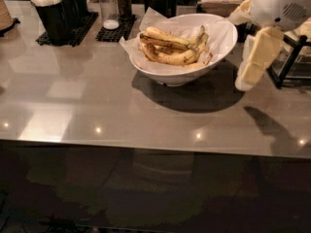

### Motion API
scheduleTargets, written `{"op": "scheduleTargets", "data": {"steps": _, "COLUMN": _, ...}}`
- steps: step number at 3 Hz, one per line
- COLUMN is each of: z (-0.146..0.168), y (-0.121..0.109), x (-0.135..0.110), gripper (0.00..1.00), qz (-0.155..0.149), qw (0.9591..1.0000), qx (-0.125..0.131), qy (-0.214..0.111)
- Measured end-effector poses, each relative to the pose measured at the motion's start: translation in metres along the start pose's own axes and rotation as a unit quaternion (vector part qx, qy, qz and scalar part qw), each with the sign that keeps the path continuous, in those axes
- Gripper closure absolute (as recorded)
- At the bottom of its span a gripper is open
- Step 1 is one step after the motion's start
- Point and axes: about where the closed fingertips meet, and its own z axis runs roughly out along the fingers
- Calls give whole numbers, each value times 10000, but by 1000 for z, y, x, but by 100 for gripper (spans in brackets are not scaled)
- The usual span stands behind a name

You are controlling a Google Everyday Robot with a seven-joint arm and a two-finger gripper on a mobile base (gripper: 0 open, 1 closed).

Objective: Pick banana from white bowl

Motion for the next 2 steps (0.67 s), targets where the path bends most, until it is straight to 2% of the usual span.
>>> {"op": "scheduleTargets", "data": {"steps": 1, "z": 23, "y": -47, "x": -41, "gripper": 0, "qz": -227, "qw": 9982, "qx": -225, "qy": -509}}
{"op": "scheduleTargets", "data": {"steps": 2, "z": 6, "y": -68, "x": -55, "gripper": 0, "qz": -284, "qw": 9969, "qx": 113, "qy": -730}}
